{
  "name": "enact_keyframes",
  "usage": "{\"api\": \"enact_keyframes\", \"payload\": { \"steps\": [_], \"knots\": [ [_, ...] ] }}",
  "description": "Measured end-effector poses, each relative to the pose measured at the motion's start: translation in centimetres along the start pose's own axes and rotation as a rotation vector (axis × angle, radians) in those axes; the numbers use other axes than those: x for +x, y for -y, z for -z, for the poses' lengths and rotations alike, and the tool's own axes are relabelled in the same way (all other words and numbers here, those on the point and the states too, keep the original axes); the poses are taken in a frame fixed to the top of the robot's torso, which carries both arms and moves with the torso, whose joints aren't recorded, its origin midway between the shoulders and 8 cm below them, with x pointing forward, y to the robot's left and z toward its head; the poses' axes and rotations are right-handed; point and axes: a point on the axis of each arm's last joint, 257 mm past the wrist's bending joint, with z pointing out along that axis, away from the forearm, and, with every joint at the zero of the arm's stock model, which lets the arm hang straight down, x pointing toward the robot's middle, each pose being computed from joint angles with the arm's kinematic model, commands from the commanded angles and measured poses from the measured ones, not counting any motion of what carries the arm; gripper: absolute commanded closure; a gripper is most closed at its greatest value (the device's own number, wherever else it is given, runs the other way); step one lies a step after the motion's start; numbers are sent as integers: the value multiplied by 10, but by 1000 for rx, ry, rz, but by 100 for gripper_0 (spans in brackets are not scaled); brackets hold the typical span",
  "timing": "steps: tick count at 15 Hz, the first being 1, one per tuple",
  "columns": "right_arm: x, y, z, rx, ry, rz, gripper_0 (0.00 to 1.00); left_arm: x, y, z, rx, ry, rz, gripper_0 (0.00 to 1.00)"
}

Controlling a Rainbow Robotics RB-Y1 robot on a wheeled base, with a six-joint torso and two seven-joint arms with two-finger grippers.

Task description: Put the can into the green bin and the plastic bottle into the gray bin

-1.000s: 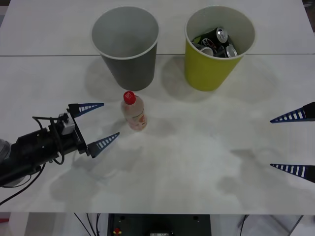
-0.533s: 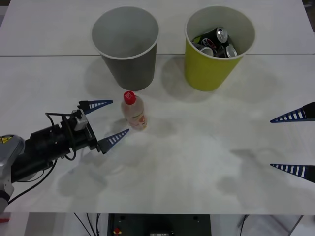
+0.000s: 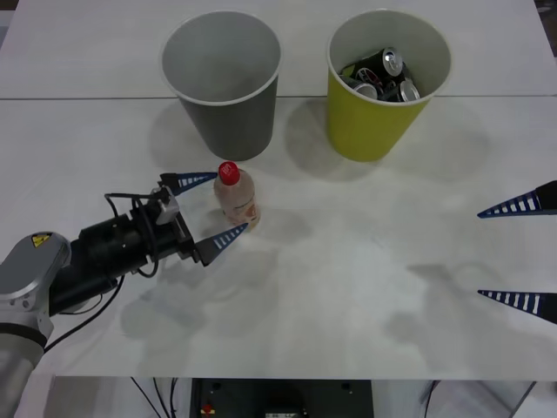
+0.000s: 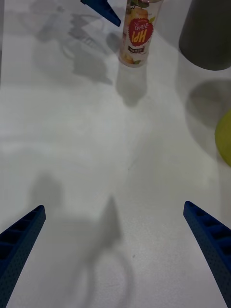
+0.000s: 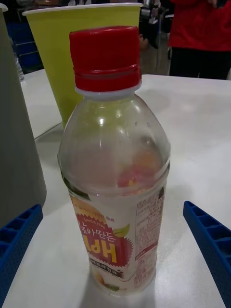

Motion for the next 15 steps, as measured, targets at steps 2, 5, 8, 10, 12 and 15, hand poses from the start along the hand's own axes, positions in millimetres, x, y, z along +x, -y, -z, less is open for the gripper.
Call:
{"api": "enact_keyframes", "payload": {
  "steps": [2, 5, 8, 10, 12, 15],
  "knots": [
    [0, 0, 0, 0, 0, 0, 0, 0, 1, -8, 2, -9, -7, 0],
    [0, 0, 0, 0, 0, 0, 0, -3, 4, -21, 6, -11, -8, 0],
    [0, 0, 0, 0, 0, 0, 0, -6, 9, -33, 17, -10, -4, 0],
    [0, 0, 0, 0, 0, 0, 0, -8, 11, -40, 23, -12, -1, 0],
    [0, 0, 0, 0, 0, 0, 0, -10, 12, -46, 27, -12, 1, 0],
    [0, 0, 0, 0, 0, 0, 0, -11, 13, -48, 28, -14, 7, 95]
  ]
}}
